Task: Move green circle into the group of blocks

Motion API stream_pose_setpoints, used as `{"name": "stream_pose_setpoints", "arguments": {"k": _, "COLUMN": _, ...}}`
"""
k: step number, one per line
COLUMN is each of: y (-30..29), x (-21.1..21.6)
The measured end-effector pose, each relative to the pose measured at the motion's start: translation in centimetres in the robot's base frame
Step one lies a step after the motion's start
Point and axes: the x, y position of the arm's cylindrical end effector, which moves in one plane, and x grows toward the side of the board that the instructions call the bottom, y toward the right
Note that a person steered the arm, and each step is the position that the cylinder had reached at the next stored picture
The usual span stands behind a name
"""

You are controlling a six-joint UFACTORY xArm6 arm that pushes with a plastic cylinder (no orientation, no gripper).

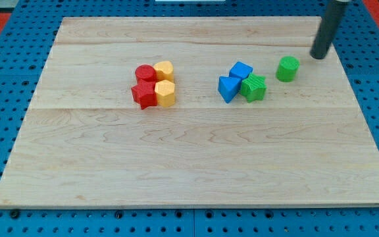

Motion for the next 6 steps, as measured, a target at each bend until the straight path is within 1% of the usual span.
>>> {"name": "stream_pose_setpoints", "arguments": {"k": 1, "y": -4.4, "x": 1.8}}
{"name": "stream_pose_setpoints", "arguments": {"k": 2, "y": -10.1, "x": 1.7}}
{"name": "stream_pose_setpoints", "arguments": {"k": 4, "y": -9.4, "x": 2.6}}
{"name": "stream_pose_setpoints", "arguments": {"k": 5, "y": -12.5, "x": 2.6}}
{"name": "stream_pose_setpoints", "arguments": {"k": 6, "y": -12.4, "x": 4.2}}
